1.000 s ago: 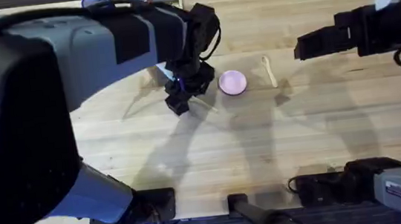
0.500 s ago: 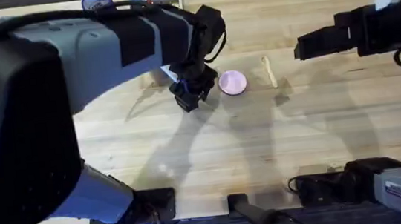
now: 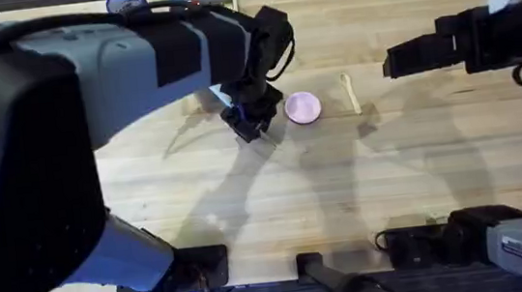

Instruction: Pick up a utensil and set it on the pink plate, then put the other utensil in the container.

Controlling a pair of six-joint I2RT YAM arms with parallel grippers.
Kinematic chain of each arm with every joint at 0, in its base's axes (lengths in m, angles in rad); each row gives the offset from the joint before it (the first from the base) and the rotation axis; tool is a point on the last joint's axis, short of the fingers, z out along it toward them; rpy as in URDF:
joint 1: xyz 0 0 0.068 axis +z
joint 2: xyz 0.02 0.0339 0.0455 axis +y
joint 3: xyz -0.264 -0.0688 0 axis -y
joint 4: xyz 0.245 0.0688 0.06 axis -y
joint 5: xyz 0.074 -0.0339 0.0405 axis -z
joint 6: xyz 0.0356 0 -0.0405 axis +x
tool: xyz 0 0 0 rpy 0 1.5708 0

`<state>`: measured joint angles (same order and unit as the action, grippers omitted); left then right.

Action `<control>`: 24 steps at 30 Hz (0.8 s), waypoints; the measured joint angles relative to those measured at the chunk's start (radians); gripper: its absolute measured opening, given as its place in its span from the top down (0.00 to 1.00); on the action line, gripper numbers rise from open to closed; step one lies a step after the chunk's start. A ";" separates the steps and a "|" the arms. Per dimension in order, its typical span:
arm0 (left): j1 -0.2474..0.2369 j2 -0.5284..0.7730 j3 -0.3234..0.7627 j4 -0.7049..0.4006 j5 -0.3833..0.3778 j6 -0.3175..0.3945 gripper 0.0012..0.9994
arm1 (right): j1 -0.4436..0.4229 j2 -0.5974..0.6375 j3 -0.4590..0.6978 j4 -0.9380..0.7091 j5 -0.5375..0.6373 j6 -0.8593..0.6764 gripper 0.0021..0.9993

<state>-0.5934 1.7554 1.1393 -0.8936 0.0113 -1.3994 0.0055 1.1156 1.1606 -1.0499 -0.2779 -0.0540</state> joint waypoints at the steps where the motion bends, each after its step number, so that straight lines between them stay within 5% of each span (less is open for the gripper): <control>1: 0.000 0.000 0.000 0.000 0.000 0.000 0.95 | 0.000 0.000 0.000 0.000 0.000 0.000 0.01; 14: 0.000 0.025 0.096 -0.050 -0.011 0.075 0.96 | 0.000 0.000 0.000 0.000 0.000 0.000 0.01; 24: 0.000 0.026 0.277 -0.071 -0.034 0.288 0.96 | 0.000 0.000 0.000 0.000 0.000 0.000 0.01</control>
<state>-0.5934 1.7813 1.4166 -0.9643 -0.0227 -1.1110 0.0055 1.1156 1.1606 -1.0500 -0.2779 -0.0540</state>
